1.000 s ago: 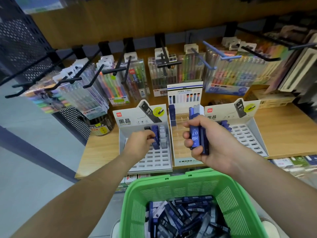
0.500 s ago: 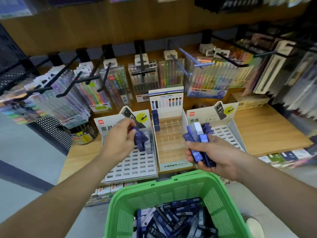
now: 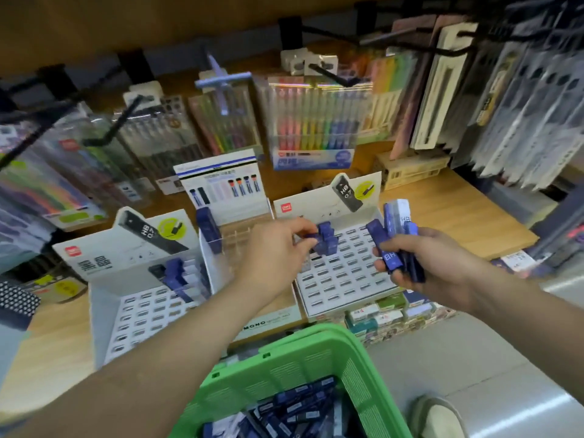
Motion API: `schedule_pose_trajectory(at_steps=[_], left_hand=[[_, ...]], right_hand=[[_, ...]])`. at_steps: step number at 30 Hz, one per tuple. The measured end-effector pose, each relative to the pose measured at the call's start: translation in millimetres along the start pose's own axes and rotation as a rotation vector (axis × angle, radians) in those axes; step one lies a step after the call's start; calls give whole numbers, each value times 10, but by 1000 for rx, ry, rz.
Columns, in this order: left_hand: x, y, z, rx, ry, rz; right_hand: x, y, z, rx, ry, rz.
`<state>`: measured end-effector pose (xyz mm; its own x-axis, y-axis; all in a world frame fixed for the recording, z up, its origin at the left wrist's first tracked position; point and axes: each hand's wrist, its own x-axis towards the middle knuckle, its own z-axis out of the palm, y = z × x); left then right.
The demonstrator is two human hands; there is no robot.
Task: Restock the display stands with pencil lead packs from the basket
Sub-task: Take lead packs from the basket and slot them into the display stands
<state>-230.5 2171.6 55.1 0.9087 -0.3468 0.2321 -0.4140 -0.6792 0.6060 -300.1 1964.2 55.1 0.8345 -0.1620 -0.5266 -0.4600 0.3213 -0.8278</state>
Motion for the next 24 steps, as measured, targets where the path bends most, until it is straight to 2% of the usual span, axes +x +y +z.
schedule_pose_trajectory(at_steps=[6,11,16,21,24], left_hand=[[11,-20,426,154,-36,23],[93,5,464,325,11,161],[198,24,453,433,-119,253],[200,76,466,417,-170,160],[164,105,505,514,-228,212]], right_hand=[[218,320,-52,185,9,-66],[295,533,28,214,-13,-115],[332,632,89,267,51,-132],[313,663,80,432,60,-71],[289,676,113,428,39,-72]])
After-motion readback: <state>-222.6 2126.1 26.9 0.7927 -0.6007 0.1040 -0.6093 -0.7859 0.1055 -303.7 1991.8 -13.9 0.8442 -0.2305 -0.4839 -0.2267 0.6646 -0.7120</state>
